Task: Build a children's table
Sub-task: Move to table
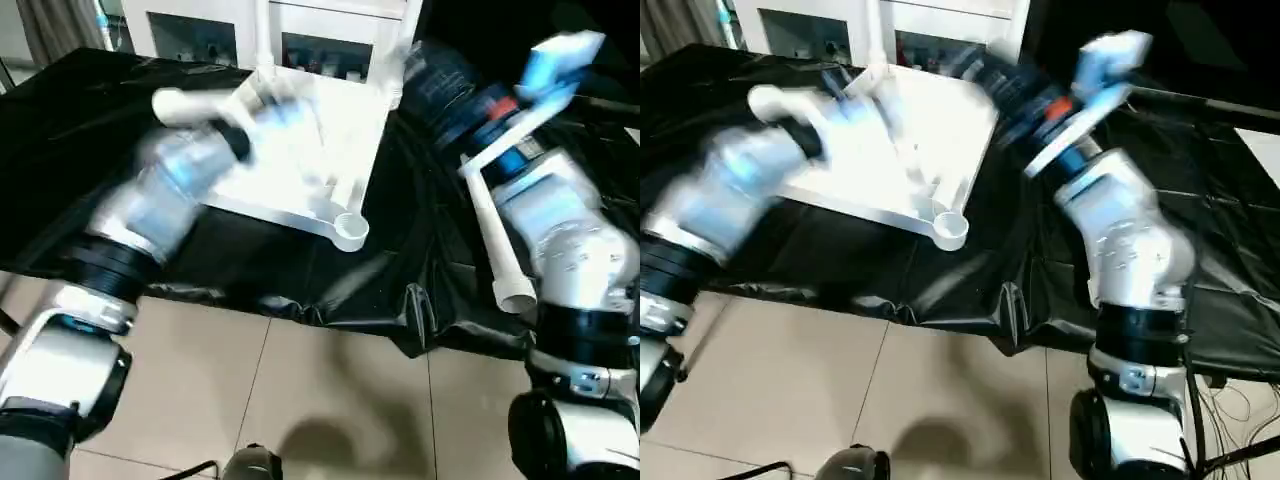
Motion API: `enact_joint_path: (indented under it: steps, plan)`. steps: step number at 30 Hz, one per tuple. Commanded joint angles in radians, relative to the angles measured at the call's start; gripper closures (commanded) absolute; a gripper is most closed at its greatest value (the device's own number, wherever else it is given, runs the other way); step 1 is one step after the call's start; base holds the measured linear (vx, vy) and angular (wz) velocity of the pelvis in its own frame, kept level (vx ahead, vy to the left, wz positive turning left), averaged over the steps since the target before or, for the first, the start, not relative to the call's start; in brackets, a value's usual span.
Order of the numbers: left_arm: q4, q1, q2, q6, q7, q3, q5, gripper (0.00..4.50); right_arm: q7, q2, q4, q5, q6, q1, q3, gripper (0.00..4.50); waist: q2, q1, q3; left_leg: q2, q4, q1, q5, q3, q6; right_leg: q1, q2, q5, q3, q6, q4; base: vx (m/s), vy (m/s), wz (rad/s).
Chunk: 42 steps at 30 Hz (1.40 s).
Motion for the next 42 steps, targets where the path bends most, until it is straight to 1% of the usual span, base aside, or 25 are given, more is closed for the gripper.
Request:
enact_joint_path:
  steps: [1, 2, 3, 4, 5, 6, 8, 9, 10, 11, 12, 14, 15, 16, 17, 18, 19, 20, 22, 24, 27, 30, 33, 39, 42]
  plan:
    - [-0.076, -0.045, -0.011, 0.075, 0.005, 0.088, -0.111, 2.99, -0.014, -0.013, 0.016, -0.024, -0.025, -0.008, -0.02, 1.7, 0.002, -0.003, -0.094, 0.099, -0.072, 0.051, -0.163, -0.042, -0.051, 0.027, -0.128, 0.063, 0.051, -0.233, -0.068, 0.0, 0.0, 0.0]
    - [-0.076, -0.045, -0.011, 0.075, 0.005, 0.088, -0.111, 2.99, -0.014, -0.013, 0.016, -0.024, -0.025, -0.008, -0.02, 1.7, 0.002, -0.003, -0.094, 0.099, -0.072, 0.051, -0.163, -0.042, -0.051, 0.027, -0.128, 0.063, 0.051, -0.233, -0.068, 0.0, 0.0, 0.0]
    - [-0.131, -0.089, -0.038, 0.194, 0.009, 0.202, -0.279, 2.99, -0.01, -0.044, 0.032, -0.095, -0.03, 0.009, 0.019, 1.7, -0.001, -0.002, -0.093, 0.099, -0.068, 0.052, -0.156, -0.041, -0.056, 0.028, -0.13, 0.047, 0.051, -0.235, -0.066, 0.0, 0.0, 0.0]
    - [-0.14, -0.095, -0.04, 0.215, 0.009, 0.218, -0.304, 2.99, -0.01, -0.053, 0.037, -0.114, -0.033, 0.014, 0.032, 1.7, 0.0, 0.001, -0.094, 0.096, -0.068, 0.054, -0.148, -0.039, -0.058, 0.026, -0.128, 0.047, 0.049, -0.242, -0.07, 0.0, 0.0, 0.0]
    - [-0.172, -0.115, -0.049, 0.304, 0.007, 0.278, -0.404, 2.99, -0.006, -0.085, 0.053, -0.176, -0.046, 0.031, 0.075, 1.7, -0.002, -0.001, -0.092, 0.096, -0.068, 0.051, -0.143, -0.04, -0.063, 0.027, -0.126, 0.041, 0.049, -0.243, -0.07, 0.0, 0.0, 0.0]
    - [-0.174, -0.117, -0.05, 0.311, 0.007, 0.283, -0.412, 2.99, -0.006, -0.087, 0.054, -0.18, -0.047, 0.032, 0.078, 1.7, -0.002, 0.0, -0.092, 0.097, -0.067, 0.05, -0.144, -0.04, -0.067, 0.029, -0.126, 0.039, 0.049, -0.241, -0.068, 0.0, 0.0, 0.0]
    - [-0.195, -0.13, -0.059, 0.39, 0.009, 0.332, -0.508, 2.99, 0.005, -0.111, 0.065, -0.213, -0.053, 0.045, 0.108, 1.7, -0.003, -0.001, -0.089, 0.095, -0.067, 0.049, -0.156, -0.039, -0.058, 0.029, -0.127, 0.022, 0.053, -0.235, -0.075, 0.0, 0.0, 0.0]
    - [-0.202, -0.133, -0.063, 0.414, 0.013, 0.347, -0.536, 2.99, 0.006, -0.116, 0.067, -0.215, -0.055, 0.048, 0.114, 1.7, -0.005, 0.0, -0.088, 0.094, -0.065, 0.048, -0.16, -0.038, -0.051, 0.031, -0.13, 0.009, 0.056, -0.232, -0.08, 0.0, 0.0, 0.0]
    - [-0.213, -0.144, -0.081, 0.518, 0.032, 0.393, -0.629, 2.99, 0.013, -0.132, 0.068, -0.215, -0.041, 0.049, 0.125, 1.7, -0.003, 0.002, -0.089, 0.096, -0.064, 0.048, -0.156, -0.038, -0.045, 0.031, -0.128, 0.002, 0.057, -0.226, -0.081, 0.0, 0.0, 0.0]
    - [-0.217, -0.147, -0.087, 0.563, 0.036, 0.409, -0.67, 2.99, 0.02, -0.145, 0.066, -0.222, -0.038, 0.049, 0.134, 1.7, -0.002, 0.003, -0.089, 0.096, -0.063, 0.051, -0.15, -0.038, -0.043, 0.03, -0.124, 0.009, 0.056, -0.231, -0.078, 0.0, 0.0, 0.0]
    - [-0.217, -0.147, -0.089, 0.571, 0.037, 0.412, -0.678, 2.99, 0.022, -0.147, 0.066, -0.223, -0.037, 0.049, 0.135, 1.7, 0.002, 0.003, -0.089, 0.098, -0.063, 0.052, -0.157, -0.039, -0.047, 0.029, -0.123, 0.005, 0.055, -0.233, -0.076, 0.0, 0.0, 0.0]
    - [-0.236, -0.144, -0.093, 0.726, 0.026, 0.448, -0.774, 3.0, 0.045, -0.178, 0.055, -0.223, -0.02, 0.051, 0.146, 1.7, 0.002, 0.002, -0.09, 0.1, -0.066, 0.054, -0.175, -0.041, -0.062, 0.03, -0.119, -0.005, 0.055, -0.227, -0.073, 0.0, 0.0, 0.0]
    - [-0.236, -0.144, -0.093, 0.726, 0.026, 0.448, -0.774, 3.0, 0.045, -0.178, 0.055, -0.223, -0.02, 0.051, 0.146, 1.7, 0.003, 0.003, -0.089, 0.1, -0.068, 0.054, -0.175, -0.042, -0.062, 0.029, -0.118, -0.005, 0.054, -0.227, -0.075, 0.0, 0.0, 0.0]
    - [-0.244, -0.136, -0.093, 0.849, 0.014, 0.468, -0.846, 3.0, 0.063, -0.197, 0.043, -0.216, -0.007, 0.055, 0.147, 1.7, 0.003, 0.002, -0.089, 0.1, -0.07, 0.053, -0.185, -0.041, -0.064, 0.029, -0.118, -0.007, 0.057, -0.22, -0.078, 0.0, 0.0, 0.0]
    - [-0.244, -0.136, -0.093, 0.849, 0.014, 0.468, -0.846, 3.0, 0.063, -0.197, 0.043, -0.216, -0.007, 0.055, 0.147, 1.7, 0.002, 0.0, -0.09, 0.099, -0.068, 0.053, -0.184, -0.041, -0.07, 0.032, -0.119, 0.005, 0.056, -0.224, -0.072, 0.0, 0.0, 0.0]
    - [-0.266, -0.1, -0.094, 1.008, -0.021, 0.468, -0.927, 3.0, 0.103, -0.231, 0.008, -0.191, 0.025, 0.065, 0.143, 1.7, 0.01, 0.002, -0.09, 0.098, -0.067, 0.054, -0.18, -0.041, -0.069, 0.03, -0.119, 0.011, 0.057, -0.228, -0.074, 0.0, 0.0, 0.0]
    - [-0.276, -0.088, -0.099, 1.074, -0.013, 0.477, -0.973, 3.0, 0.12, -0.24, -0.004, -0.177, 0.038, 0.065, 0.138, 1.7, 0.006, 0.0, -0.09, 0.097, -0.066, 0.053, -0.172, -0.041, -0.065, 0.034, -0.118, 0.023, 0.056, -0.23, -0.073, 0.0, 0.0, 0.0]
    - [-0.285, -0.081, -0.1, 1.137, 0.002, 0.485, -1.006, 3.0, 0.136, -0.246, -0.012, -0.149, 0.063, 0.061, 0.125, 1.7, 0.008, 0.002, -0.09, 0.097, -0.063, 0.051, -0.166, -0.039, -0.056, 0.034, -0.119, 0.048, 0.058, -0.24, -0.073, 0.0, 0.0, 0.0]
    - [-0.275, -0.079, -0.111, 1.173, 0.014, 0.495, -1.031, 3.0, 0.165, -0.264, -0.017, -0.124, 0.103, 0.06, 0.128, 1.7, 0.006, 0.001, -0.09, 0.096, -0.064, 0.049, -0.171, -0.039, -0.044, 0.037, -0.118, 0.036, 0.059, -0.238, -0.08, 0.0, 0.0, 0.0]
    - [-0.266, -0.077, -0.123, 1.23, 0.04, 0.51, -1.085, 3.0, 0.213, -0.293, -0.024, -0.108, 0.144, 0.066, 0.152, 1.41, 0.007, 0.002, -0.088, 0.097, -0.063, 0.049, -0.172, -0.04, -0.044, 0.04, -0.118, 0.023, 0.059, -0.238, -0.082, 0.0, 0.0, 0.0]
    - [-0.248, -0.075, -0.143, 1.281, 0.058, 0.525, -1.137, 3.0, 0.282, -0.335, -0.046, -0.105, 0.196, 0.084, 0.215, 1.3, 0.008, 0.0, -0.083, 0.098, -0.067, 0.049, -0.189, -0.043, -0.048, 0.041, -0.115, -0.005, 0.061, -0.221, -0.088, 0.0, 0.0, 0.0]
    - [-0.242, -0.075, -0.162, 1.318, 0.077, 0.538, -1.16, 3.0, 0.342, -0.367, -0.078, -0.085, 0.242, 0.101, 0.264, 1.0, 0.003, -0.003, -0.079, 0.099, -0.067, 0.05, -0.188, -0.044, -0.043, 0.042, -0.114, -0.001, 0.062, -0.215, -0.091, 0.0, 0.0, 0.0]
    - [-0.246, -0.074, -0.187, 1.348, 0.102, 0.56, -1.184, 3.0, 0.367, -0.391, -0.099, -0.092, 0.266, 0.121, 0.3, 0.77, -0.001, -0.003, -0.079, 0.101, -0.067, 0.051, -0.179, -0.043, -0.036, 0.041, -0.117, -0.009, 0.063, -0.21, -0.094, 0.0, 0.0, 0.0]
    - [-0.263, -0.068, -0.199, 1.398, 0.143, 0.576, -1.223, 3.0, 0.385, -0.405, -0.117, -0.095, 0.304, 0.14, 0.34, 0.33, -0.001, -0.004, -0.078, 0.101, -0.067, 0.052, -0.18, -0.044, -0.041, 0.04, -0.118, -0.042, 0.064, -0.204, -0.096, 0.0, 0.0, 0.0]
    - [-0.272, -0.066, -0.208, 1.418, 0.17, 0.585, -1.247, 3.0, 0.401, -0.412, -0.131, -0.096, 0.32, 0.145, 0.359, 0.04, -0.003, -0.004, -0.08, 0.102, -0.067, 0.052, -0.174, -0.045, -0.042, 0.041, -0.116, -0.03, 0.063, -0.203, -0.093, 0.0, 0.0, 0.0]
